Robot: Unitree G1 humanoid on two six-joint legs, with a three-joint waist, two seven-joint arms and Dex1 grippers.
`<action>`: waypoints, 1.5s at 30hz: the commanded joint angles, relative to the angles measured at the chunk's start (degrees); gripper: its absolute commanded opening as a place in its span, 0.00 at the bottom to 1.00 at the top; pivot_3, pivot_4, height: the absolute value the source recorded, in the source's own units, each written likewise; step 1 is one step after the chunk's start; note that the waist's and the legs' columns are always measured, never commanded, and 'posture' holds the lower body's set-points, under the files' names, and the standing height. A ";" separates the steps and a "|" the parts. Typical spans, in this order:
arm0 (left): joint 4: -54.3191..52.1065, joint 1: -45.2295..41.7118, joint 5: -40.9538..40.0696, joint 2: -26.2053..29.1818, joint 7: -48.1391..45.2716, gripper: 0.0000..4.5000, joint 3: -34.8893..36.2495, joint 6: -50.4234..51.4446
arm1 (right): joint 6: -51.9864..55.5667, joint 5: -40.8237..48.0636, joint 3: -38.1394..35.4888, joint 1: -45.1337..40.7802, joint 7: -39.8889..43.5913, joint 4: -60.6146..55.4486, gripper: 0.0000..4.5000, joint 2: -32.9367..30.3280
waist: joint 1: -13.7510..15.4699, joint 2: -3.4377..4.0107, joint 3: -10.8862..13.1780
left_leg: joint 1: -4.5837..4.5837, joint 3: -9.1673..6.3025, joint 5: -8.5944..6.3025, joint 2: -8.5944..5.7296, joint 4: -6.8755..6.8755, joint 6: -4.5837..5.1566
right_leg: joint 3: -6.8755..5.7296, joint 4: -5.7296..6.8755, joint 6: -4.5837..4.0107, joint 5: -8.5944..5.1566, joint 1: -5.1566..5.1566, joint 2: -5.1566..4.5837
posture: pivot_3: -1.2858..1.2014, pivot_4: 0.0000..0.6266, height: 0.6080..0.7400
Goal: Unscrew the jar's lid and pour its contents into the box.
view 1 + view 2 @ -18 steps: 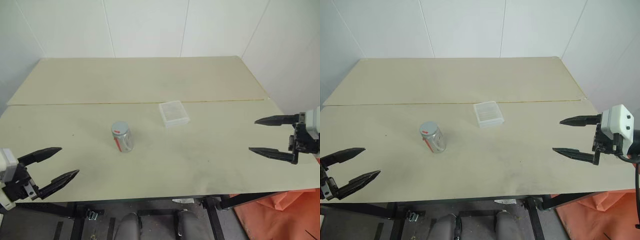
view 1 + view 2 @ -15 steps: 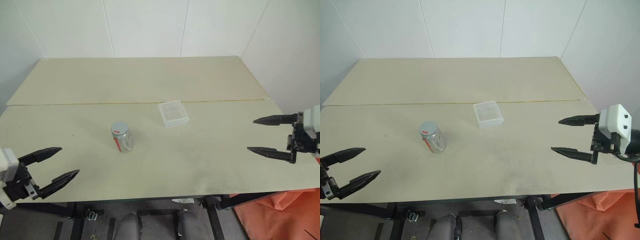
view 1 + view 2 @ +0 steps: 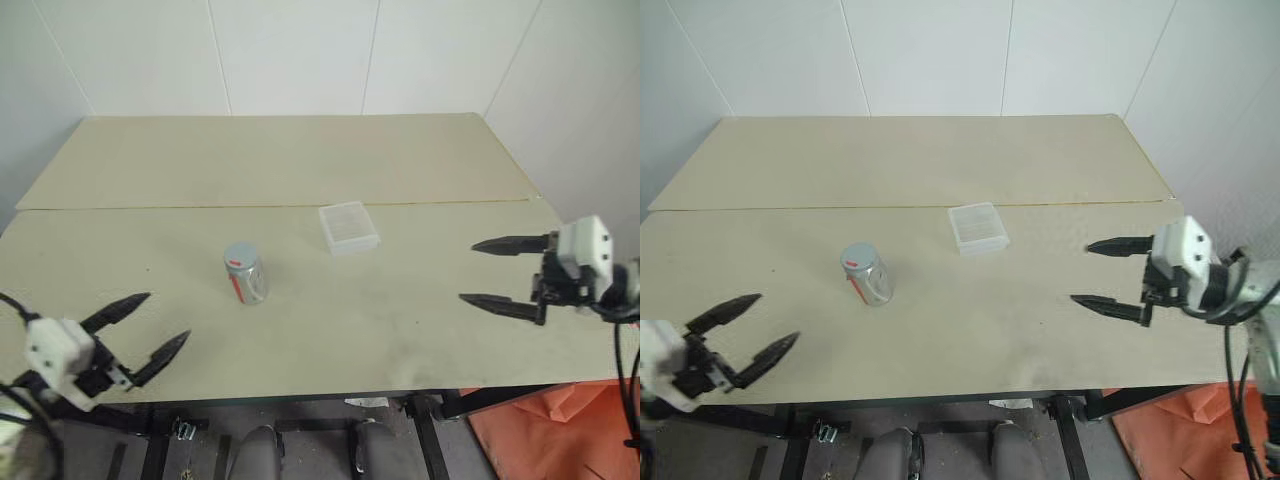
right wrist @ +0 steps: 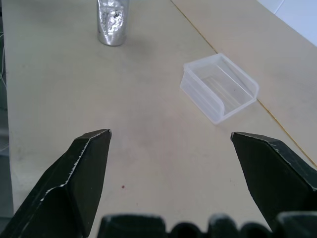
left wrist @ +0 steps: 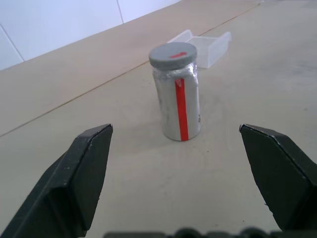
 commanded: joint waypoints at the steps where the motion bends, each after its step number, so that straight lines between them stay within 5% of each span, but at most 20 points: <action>1: 3.29 -3.19 4.87 -3.21 3.61 0.99 -5.99 -6.32 | 0.90 0.31 0.42 1.02 -3.29 -4.56 1.00 1.43 | 0.08 -0.01 0.00 | -0.01 0.00 0.00 -0.01 0.00 0.00 | 0.01 0.00 0.02 0.01 0.00 -0.01 | 0.52 0.24 1.00; 11: 17.56 -14.73 8.90 -7.52 10.38 0.99 -14.56 -12.82 | 5.08 1.72 -3.11 8.71 -6.88 -13.08 1.00 1.16 | 0.44 -0.01 -0.02 | -0.07 -0.07 0.01 -0.03 0.08 0.01 | 0.02 0.00 0.15 0.09 0.05 0.02 | 0.52 0.24 1.00; 26: 35.41 -29.35 10.96 -9.89 13.54 0.99 -21.12 -19.40 | 6.22 0.64 -3.46 8.98 -10.06 -15.36 1.00 1.08 | 0.09 -0.02 -0.03 | -0.06 -0.10 0.01 -0.06 0.11 0.01 | 0.02 -0.03 0.47 0.33 0.11 0.04 | 0.52 0.24 1.00; 38: 37.97 -32.52 13.29 -13.71 19.84 0.99 -23.58 -19.97 | 6.28 -0.07 -3.06 8.74 -11.58 -14.86 1.00 1.39 | 0.02 -0.03 -0.03 | -0.07 -0.14 0.01 -0.09 0.11 0.02 | 0.03 -0.04 0.54 0.38 0.12 0.04 | 0.52 0.24 1.00; 45: 35.51 -31.57 13.47 -12.55 22.26 0.57 -23.07 -18.65 | 6.31 -0.16 -3.26 9.23 -12.08 -14.75 1.00 1.08 | 0.03 -0.03 -0.03 | -0.08 -0.15 0.01 -0.09 0.11 0.02 | 0.03 -0.04 0.54 0.39 0.12 0.04 | 0.52 0.24 1.00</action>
